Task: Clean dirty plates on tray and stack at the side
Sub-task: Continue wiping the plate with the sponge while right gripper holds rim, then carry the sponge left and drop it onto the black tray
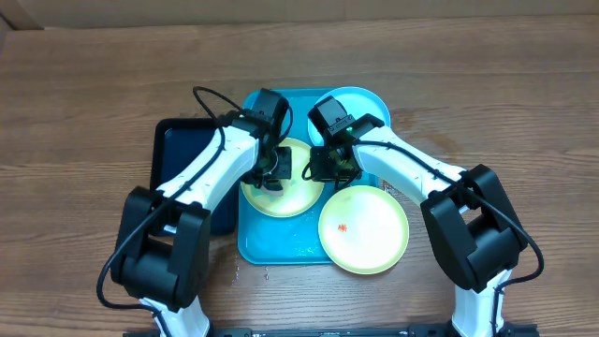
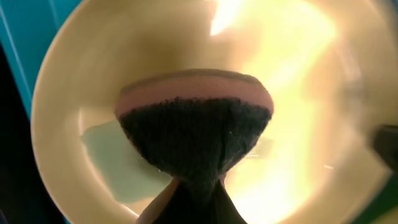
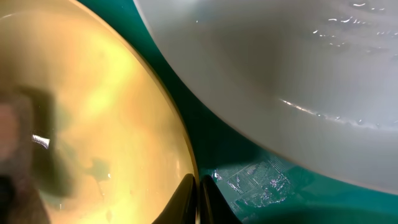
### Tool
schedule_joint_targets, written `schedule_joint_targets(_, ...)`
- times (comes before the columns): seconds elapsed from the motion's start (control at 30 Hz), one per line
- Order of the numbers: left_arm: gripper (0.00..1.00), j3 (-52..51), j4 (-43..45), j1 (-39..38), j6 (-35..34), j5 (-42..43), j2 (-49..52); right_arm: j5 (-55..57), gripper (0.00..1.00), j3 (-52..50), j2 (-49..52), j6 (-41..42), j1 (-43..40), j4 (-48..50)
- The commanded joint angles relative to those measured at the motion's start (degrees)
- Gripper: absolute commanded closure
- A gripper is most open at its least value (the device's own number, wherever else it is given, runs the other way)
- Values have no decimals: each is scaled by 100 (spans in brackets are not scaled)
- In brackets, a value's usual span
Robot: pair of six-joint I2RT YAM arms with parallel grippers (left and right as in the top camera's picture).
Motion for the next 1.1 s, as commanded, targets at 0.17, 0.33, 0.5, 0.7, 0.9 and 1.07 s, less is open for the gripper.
schedule_joint_targets(0.17,95,-308,299,-37,-293,160,562,-33,95,2,15,4,35,33)
schedule_joint_targets(0.33,96,-304,511,-35,417,1978,719,-33,95,2,15,4,35,33)
schedule_joint_targets(0.5,96,-35,345,20,452,2260,487,-33,95,2,15,4,33,55)
schedule_joint_targets(0.7,96,367,-50,254,511,1764,-221,-33,95,2,15,2,35,52)
schedule_joint_targets(0.9,96,457,-697,846,501,431,-931,-33,95,2,15,4,35,50)
schedule_joint_targets(1.07,96,433,-1246,1493,258,-391,-938,-33,95,2,15,2,35,33)
